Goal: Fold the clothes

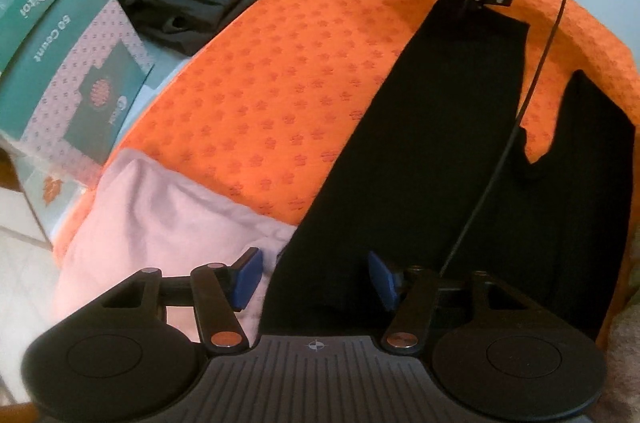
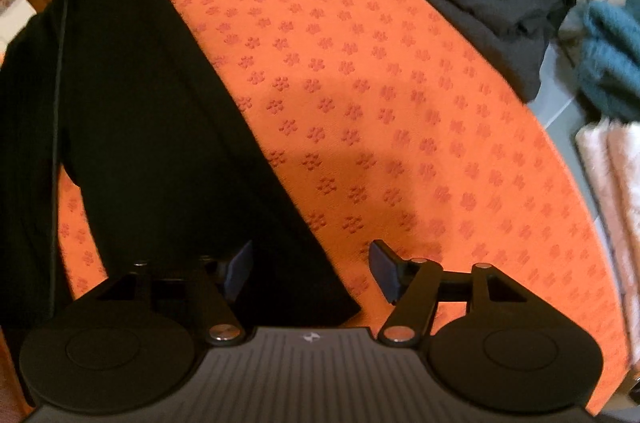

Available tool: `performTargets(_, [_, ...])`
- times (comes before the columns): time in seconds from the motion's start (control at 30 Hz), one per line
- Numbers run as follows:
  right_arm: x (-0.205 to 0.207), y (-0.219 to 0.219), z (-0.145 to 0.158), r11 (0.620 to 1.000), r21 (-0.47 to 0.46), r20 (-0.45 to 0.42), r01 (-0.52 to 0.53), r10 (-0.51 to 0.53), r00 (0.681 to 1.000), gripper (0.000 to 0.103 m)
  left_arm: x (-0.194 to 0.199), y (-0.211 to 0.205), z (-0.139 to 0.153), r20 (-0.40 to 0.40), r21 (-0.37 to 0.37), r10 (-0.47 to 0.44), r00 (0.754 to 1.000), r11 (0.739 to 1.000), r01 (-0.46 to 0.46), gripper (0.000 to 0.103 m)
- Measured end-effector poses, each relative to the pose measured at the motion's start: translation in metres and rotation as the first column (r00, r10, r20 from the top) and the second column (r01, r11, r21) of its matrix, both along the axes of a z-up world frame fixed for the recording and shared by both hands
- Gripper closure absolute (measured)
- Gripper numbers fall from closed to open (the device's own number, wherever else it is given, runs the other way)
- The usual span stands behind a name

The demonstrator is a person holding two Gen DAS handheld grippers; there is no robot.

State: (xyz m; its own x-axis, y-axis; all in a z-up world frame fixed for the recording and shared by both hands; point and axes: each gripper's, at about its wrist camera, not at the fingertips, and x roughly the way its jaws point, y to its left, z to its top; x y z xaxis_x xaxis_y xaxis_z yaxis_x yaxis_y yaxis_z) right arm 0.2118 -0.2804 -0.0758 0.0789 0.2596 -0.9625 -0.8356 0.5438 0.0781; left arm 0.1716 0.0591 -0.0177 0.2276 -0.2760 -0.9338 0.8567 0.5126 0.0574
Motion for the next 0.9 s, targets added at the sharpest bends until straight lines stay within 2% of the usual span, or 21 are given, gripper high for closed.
performTargets(0.07, [-0.008, -0.002, 0.005, 1.000, 0.005, 0.019, 0.013, -0.013, 1.000, 0.043, 0.000, -0.001, -0.002, -0.008, 0.001, -0.022, 1.000, 1.000, 0.022, 0.045])
performTargets(0.1, [-0.013, -0.003, 0.009, 1.000, 0.007, 0.032, 0.020, -0.020, 0.999, 0.052, 0.000, -0.001, -0.003, -0.012, 0.001, -0.033, 0.999, 0.999, 0.033, 0.046])
performTargets(0.13, [-0.018, -0.003, 0.012, 1.000, 0.009, 0.045, 0.027, -0.028, 0.999, 0.059, 0.000, -0.001, -0.004, -0.016, 0.001, -0.044, 0.999, 0.999, 0.044, 0.051])
performTargets(0.2, [-0.027, -0.005, 0.019, 0.999, 0.013, 0.070, 0.042, -0.043, 0.997, 0.077, -0.004, 0.000, -0.002, -0.006, -0.002, -0.050, 0.999, 0.999, 0.050, 0.064])
performTargets(0.23, [-0.032, -0.005, 0.023, 0.999, 0.015, 0.082, 0.049, -0.050, 0.995, 0.093, -0.008, 0.001, 0.001, 0.004, -0.004, -0.049, 0.999, 0.999, 0.049, 0.077])
performTargets(0.27, [-0.037, -0.006, 0.026, 0.998, 0.018, 0.095, 0.056, -0.058, 0.994, 0.096, -0.011, 0.002, 0.003, 0.015, -0.006, -0.048, 0.999, 0.999, 0.048, 0.092])
performTargets(0.57, [-0.084, -0.013, 0.059, 0.992, 0.045, 0.210, 0.119, -0.126, 0.970, 0.096, -0.049, 0.015, 0.026, 0.112, -0.046, -0.030, 0.993, 0.998, 0.036, 0.094])
performTargets(0.77, [-0.154, -0.020, 0.097, 0.985, 0.069, 0.335, 0.157, -0.171, 0.927, 0.096, -0.095, 0.025, 0.044, 0.213, -0.086, -0.022, 0.977, 0.995, 0.041, 0.094])
performTargets(0.9, [-0.212, -0.021, 0.106, 0.982, 0.054, 0.413, 0.181, -0.187, 0.891, 0.096, -0.131, 0.030, 0.047, 0.262, -0.099, -0.019, 0.965, 0.994, 0.046, 0.094])
